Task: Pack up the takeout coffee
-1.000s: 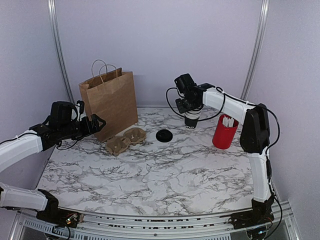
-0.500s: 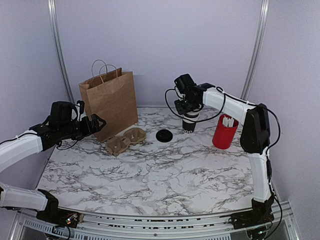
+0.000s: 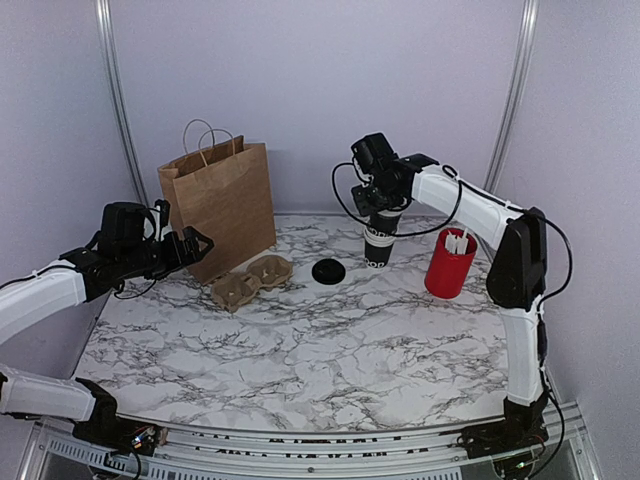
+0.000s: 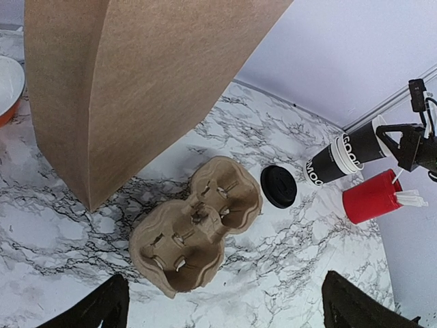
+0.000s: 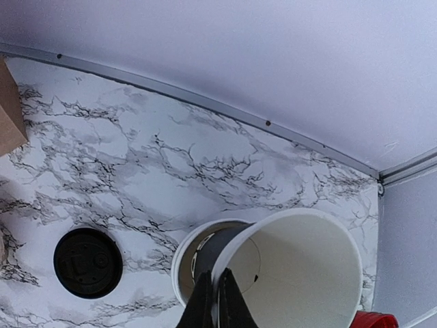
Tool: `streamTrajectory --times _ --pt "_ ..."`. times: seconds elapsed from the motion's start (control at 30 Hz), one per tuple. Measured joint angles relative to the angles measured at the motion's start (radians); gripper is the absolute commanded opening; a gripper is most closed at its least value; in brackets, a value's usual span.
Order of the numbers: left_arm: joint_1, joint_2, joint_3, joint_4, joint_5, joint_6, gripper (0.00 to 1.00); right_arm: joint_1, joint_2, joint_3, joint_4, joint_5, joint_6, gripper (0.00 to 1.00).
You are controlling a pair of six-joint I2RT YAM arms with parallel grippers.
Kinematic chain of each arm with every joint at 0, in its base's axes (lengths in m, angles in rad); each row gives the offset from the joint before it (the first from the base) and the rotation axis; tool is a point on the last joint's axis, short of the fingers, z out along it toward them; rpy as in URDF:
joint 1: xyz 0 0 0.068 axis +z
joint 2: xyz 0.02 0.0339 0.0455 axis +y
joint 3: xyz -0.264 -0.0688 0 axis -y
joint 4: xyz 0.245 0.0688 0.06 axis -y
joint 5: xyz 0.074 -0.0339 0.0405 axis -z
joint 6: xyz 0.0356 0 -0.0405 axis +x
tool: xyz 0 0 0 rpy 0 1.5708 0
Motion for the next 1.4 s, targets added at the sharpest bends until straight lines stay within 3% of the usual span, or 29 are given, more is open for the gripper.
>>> streamTrajectory --times 0.33,0.47,0.77,0.9,1.13,1.4 --pt "-0.007 0.015 -0.013 0.027 0.040 -0.047 0.99 0.043 -0.035 0.111 -0.095 0.031 0.020 0.01" --pt "-0.029 0.045 -0.013 0.028 0.067 -0.076 0.99 0.085 -0.094 0.084 -0.143 0.035 0.065 0.00" --pt "-0.132 0.097 0.008 -0.021 0.088 -0.084 0.99 0.258 -0.249 -0.137 -0.253 0.101 0.222 0.00" --pt "-0.175 0.098 0.008 -0.037 0.070 -0.085 0.99 0.356 -0.340 -0.312 -0.238 0.082 0.276 0.00" --pt "-0.200 0.091 0.001 -0.038 -0.034 -0.093 0.99 0.451 -0.523 -0.676 -0.073 -0.049 0.301 0.00" --pt "-0.206 0.112 0.003 -0.048 -0.154 -0.120 0.99 0.500 -0.586 -0.930 0.144 -0.171 0.301 0.00"
